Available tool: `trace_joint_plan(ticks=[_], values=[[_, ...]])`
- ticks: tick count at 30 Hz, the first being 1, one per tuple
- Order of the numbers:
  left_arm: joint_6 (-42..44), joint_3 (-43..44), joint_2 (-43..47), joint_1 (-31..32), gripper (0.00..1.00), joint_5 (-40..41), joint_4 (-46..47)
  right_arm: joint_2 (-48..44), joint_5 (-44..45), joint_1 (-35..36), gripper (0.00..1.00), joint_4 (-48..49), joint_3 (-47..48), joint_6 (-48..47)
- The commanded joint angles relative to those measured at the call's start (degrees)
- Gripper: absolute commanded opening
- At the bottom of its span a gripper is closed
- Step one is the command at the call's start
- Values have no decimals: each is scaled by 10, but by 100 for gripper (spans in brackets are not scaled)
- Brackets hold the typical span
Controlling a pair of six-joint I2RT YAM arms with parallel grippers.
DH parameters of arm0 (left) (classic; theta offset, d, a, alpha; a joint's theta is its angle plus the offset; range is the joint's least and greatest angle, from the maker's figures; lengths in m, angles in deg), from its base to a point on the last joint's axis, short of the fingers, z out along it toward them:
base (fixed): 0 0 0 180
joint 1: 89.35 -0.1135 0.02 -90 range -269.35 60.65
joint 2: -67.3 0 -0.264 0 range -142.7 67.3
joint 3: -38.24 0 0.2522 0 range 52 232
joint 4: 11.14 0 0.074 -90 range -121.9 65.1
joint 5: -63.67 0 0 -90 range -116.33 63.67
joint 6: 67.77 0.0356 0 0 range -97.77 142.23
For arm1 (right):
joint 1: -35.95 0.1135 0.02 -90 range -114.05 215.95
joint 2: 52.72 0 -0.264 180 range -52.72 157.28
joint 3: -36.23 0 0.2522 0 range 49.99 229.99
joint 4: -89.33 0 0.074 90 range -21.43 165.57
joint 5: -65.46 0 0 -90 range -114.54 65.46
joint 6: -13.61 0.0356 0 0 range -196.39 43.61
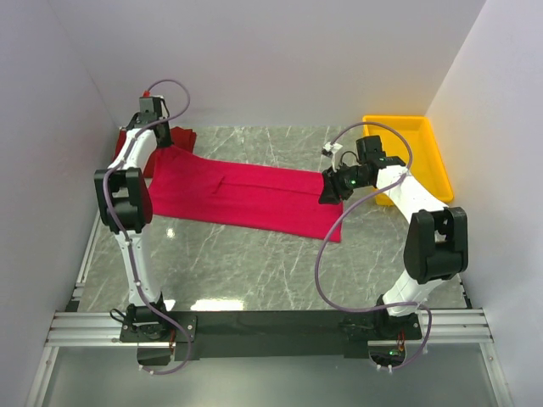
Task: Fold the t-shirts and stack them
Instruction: Fold the tshirt
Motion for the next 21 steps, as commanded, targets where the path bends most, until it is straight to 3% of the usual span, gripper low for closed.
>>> trace_joint_plan(ticks=[1, 5, 7, 12, 15, 19, 21], values=[[-22, 43, -1, 2, 23, 36, 11, 4, 7, -3, 47, -2, 26, -11], [-45, 55, 22, -5, 50, 74, -1, 11, 17, -2, 48, -13, 37, -44], [-54, 54, 49, -13, 58, 79, -4, 20, 24, 3, 48, -32, 44, -72], [-97, 23, 146, -43, 76, 70, -36, 30, 61, 36, 54, -88, 33, -240], [-151, -71, 237, -89, 80, 2, -38, 18, 110, 74, 55, -77, -15, -311], [-201, -284, 377, -158, 81, -119, -2, 11, 182, 146, 56, -29, -68, -286], [-200, -360, 451, -175, 81, -122, -2, 16, 205, 162, 56, -3, -72, -274]])
